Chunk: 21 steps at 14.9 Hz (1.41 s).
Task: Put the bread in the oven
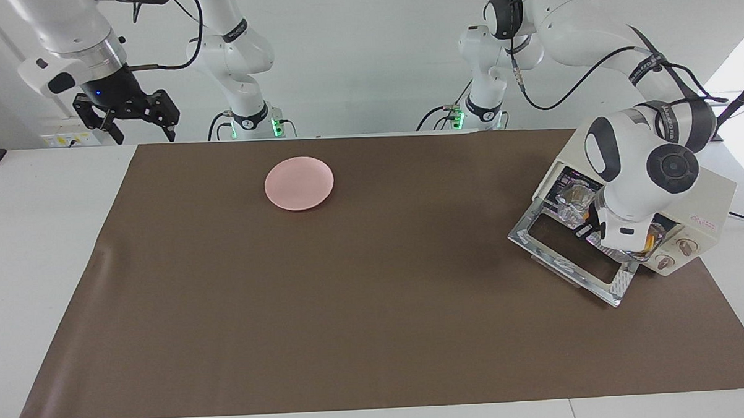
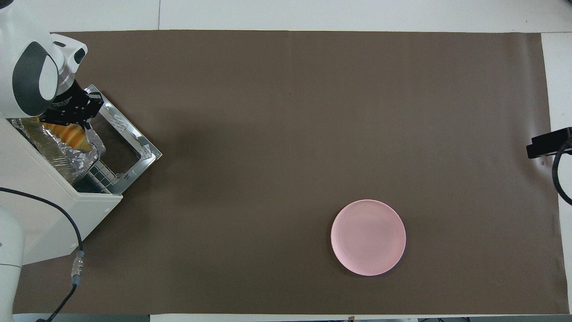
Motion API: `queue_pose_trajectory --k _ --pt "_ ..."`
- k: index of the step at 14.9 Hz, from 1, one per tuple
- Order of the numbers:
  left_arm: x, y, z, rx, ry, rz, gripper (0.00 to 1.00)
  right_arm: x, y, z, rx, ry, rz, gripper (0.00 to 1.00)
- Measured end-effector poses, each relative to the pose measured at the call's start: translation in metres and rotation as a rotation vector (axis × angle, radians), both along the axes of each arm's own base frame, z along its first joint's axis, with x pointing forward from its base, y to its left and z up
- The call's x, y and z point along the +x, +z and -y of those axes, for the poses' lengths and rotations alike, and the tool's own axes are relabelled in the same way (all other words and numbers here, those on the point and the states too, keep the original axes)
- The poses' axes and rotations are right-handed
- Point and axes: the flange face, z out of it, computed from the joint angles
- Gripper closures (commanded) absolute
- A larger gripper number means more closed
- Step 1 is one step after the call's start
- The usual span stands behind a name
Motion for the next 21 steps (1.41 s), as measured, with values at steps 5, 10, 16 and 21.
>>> queue_pose_trajectory --k 5,10,16,21 --pt "-0.012 -0.013 -0.006 0.008 0.009 -0.089 1.0 0.0 0.0 0.0 0.0 0.0 0.0 0.0" --pt "-0.023 -0.035 -0.011 0.011 0.025 -0.155 1.0 0.0 0.0 0.0 0.0 0.0 0.0 0.0" --pt "-0.027 -0.041 -0.004 0.077 -0.013 -0.173 1.0 0.0 0.0 0.0 0.0 0.0 0.0 0.0" --pt "-0.028 -0.045 -0.005 0.088 -0.017 -0.174 0.55 0.0 0.0 0.0 0.0 0.0 0.0 0.0"
